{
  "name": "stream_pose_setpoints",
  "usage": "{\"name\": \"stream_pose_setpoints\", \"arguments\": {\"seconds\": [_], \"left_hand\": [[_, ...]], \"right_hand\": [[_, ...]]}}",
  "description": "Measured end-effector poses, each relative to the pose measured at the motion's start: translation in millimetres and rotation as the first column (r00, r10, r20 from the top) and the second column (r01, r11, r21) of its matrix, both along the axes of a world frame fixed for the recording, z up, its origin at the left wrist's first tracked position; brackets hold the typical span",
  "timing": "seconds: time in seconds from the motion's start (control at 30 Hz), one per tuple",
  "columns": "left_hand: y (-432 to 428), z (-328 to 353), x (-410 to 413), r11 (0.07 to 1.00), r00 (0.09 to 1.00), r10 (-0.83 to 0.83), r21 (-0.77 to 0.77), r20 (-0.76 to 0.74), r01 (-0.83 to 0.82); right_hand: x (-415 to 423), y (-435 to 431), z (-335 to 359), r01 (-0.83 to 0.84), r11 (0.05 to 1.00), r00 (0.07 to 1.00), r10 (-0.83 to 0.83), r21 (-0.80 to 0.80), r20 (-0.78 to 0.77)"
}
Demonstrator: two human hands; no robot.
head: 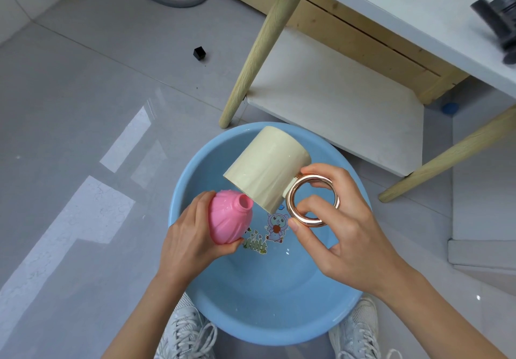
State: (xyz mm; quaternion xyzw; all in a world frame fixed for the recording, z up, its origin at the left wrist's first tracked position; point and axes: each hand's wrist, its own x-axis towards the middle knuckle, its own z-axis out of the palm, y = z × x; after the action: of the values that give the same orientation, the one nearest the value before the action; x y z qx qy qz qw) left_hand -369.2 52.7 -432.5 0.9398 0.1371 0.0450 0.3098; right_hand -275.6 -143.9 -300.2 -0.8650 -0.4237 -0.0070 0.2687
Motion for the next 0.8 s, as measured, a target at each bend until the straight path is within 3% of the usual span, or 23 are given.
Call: {"name": "stream_pose_setpoints", "arguments": {"seconds": [0.2,0.3,0.4,0.5,0.8], "left_hand": [[-0.6,0.8,0.0,1.0,1.0,0.004,0.014,0.003,-0.004],[-0.3,-0.4,0.2,1.0,1.0,0.002,0.0,0.013,-0.002],[0.3,-1.2,0.5,1.0,1.0,0.018,-0.009,0.025,-0.018],[-0.1,-2.5,0.4,0.999,0.999,0.032,-0.007,0.038,-0.032],[1.4,-1.1,0.7,1.0,0.999,0.005,0.003,0.036,-0.005]], "right_hand": [[-3.5,-3.6,-5.9,-0.013,0.999,1.0,0.012,0.041,0.017],[-5.6,-4.3,-9.6,0.12,0.978,0.974,-0.082,0.172,-0.213],[-2.6,-4.4,-10.8,0.351,0.905,0.837,-0.188,0.24,-0.514],[4.6,-8.0,-14.9,0.521,0.826,0.696,-0.266,0.214,-0.666],[17.1,-27.7,-51.1,0.722,0.689,0.364,-0.456,-0.063,-0.812]]}}
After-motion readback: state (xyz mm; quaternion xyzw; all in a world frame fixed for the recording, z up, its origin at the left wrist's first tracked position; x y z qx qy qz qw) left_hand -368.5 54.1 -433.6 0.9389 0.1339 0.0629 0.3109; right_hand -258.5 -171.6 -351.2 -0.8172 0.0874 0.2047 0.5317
